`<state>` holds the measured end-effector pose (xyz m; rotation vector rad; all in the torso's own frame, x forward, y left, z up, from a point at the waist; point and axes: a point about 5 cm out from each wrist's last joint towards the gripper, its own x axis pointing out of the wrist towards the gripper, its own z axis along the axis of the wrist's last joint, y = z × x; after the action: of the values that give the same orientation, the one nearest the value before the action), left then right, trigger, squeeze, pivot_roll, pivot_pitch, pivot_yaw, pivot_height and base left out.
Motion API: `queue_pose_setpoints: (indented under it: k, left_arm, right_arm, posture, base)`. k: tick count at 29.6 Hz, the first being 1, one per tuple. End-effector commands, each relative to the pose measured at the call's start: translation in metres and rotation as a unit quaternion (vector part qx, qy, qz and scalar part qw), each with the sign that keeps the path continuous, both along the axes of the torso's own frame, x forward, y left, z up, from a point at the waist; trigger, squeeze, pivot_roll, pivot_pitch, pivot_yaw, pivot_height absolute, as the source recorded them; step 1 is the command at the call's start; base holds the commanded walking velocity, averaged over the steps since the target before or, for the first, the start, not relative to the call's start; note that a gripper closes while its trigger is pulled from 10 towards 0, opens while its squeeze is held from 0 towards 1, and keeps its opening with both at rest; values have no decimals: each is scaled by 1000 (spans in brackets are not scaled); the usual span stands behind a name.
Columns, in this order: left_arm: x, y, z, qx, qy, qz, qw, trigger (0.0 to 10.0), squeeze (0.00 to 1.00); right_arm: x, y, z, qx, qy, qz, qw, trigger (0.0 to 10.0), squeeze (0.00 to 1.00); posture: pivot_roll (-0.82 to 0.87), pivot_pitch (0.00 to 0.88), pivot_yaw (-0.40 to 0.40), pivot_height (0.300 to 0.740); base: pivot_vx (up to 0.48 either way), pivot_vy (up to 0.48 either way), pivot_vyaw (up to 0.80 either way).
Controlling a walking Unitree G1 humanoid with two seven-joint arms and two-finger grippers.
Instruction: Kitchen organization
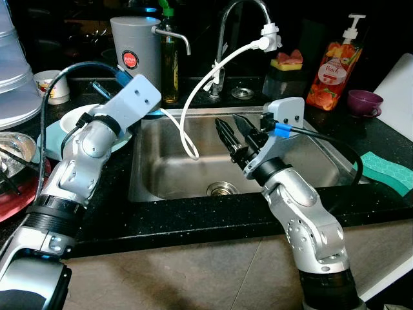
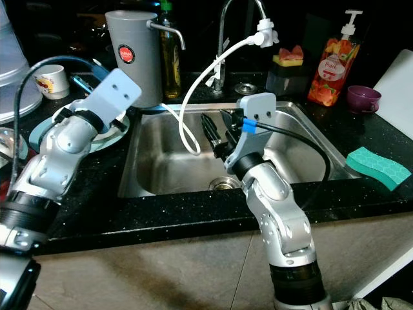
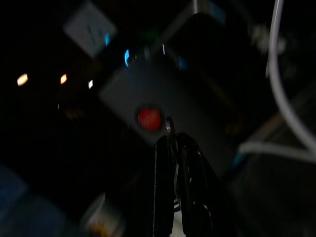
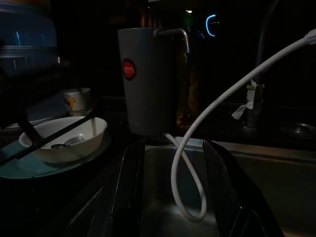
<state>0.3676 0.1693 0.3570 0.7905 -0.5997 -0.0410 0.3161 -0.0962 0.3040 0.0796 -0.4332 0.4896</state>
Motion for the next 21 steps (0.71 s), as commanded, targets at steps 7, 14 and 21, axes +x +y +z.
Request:
queue_pose_setpoints:
  k: [7,14,21]
  left_arm:
    - [-24,-45,1,8,-27,-193,981,10000,0]
    - [-2,-59,-10,-181,169,-279,928,10000,0]
    - [17,-66,-28,-218,246,-261,908,10000,0]
  right_arm:
    - [-2,0,-1,3,-3,3,1000,10000,0]
    - [8,-21,-7,-73,7,-58,996,10000,0]
    - [10,-46,-21,-105,46,-70,991,10000,0]
  posture:
    - [35,156,-42,740]
    - [32,152,-41,740]
    - [21,160,-36,740]
  base:
    - [0,0,0]
    - [0,0,0]
    - [0,0,0]
